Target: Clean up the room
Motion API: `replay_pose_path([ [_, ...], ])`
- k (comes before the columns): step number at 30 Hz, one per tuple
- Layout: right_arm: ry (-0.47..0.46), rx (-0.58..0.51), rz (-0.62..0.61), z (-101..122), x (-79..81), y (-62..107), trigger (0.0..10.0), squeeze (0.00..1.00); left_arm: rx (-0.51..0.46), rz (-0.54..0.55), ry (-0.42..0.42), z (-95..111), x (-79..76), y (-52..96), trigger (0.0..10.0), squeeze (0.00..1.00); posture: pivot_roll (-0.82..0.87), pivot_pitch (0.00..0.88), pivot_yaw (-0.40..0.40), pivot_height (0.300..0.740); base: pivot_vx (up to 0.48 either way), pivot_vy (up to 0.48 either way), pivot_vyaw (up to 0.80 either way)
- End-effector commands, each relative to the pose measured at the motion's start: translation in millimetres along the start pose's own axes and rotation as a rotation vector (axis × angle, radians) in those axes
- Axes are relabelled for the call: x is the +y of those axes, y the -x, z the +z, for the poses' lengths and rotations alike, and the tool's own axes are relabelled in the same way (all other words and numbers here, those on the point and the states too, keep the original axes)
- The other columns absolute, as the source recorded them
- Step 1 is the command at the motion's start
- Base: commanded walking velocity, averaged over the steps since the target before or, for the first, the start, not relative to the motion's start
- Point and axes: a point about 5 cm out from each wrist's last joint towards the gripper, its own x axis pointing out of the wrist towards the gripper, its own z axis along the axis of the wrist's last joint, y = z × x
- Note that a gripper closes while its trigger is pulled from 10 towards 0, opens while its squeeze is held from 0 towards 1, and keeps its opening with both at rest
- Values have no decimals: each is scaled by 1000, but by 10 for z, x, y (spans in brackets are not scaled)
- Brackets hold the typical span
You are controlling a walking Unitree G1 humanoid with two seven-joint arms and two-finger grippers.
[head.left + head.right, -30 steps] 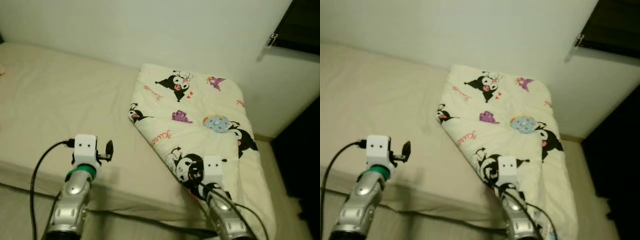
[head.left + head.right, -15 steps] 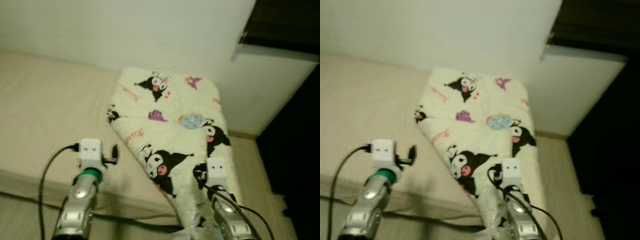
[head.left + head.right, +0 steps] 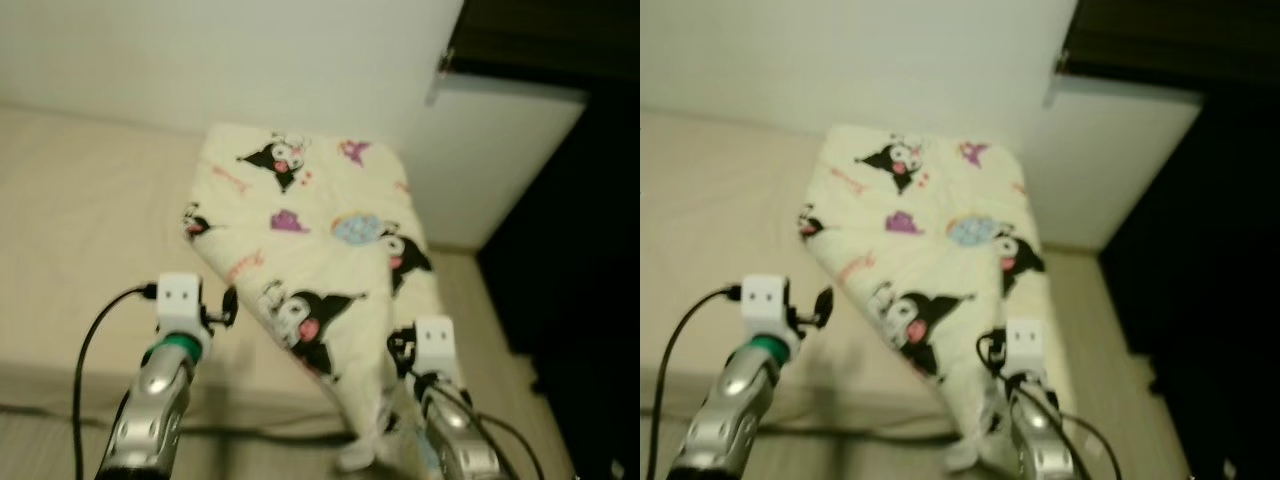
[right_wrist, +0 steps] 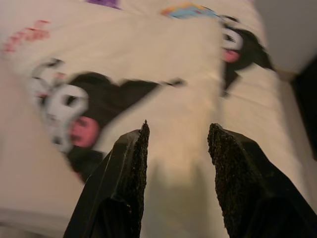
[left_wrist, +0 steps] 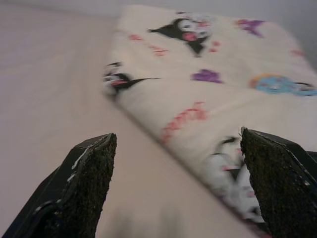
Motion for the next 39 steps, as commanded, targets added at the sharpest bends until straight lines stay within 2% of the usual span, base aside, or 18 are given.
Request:
replay_pose_path([
  [1, -1, 22, -17, -54, -64, 16, 10000, 0, 24, -1, -5, -62, -22, 15, 10000, 0, 84, 0, -25, 740, 0, 0, 0],
  [5, -15, 10, -35, -26, -68, 1, 10000, 0, 20, -7, -38, -69, -27, 17, 10000, 0, 86, 0, -19, 740, 0, 0, 0],
  [14, -75, -6, -56, 16, -82, -13, 10000, 0, 16, -13, -50, -72, -40, 12, 10000, 0, 88, 0, -20, 725, 0, 0, 0],
  [31, -76, -22, -60, 53, -92, -37, 10000, 0, 10, -30, -103, -80, -70, 32, 10000, 0, 98, 0, -24, 665, 0, 0, 0],
  [34, -79, -26, -60, 56, -93, -38, 10000, 0, -1, -52, -161, -77, -93, 37, 10000, 0, 101, 0, -26, 650, 0, 0, 0],
  [39, -81, -30, -57, 70, -79, -46, 10000, 0, 0, -50, -156, -80, -95, 39, 10000, 0, 101, 0, -26, 625, 0, 0, 0],
])
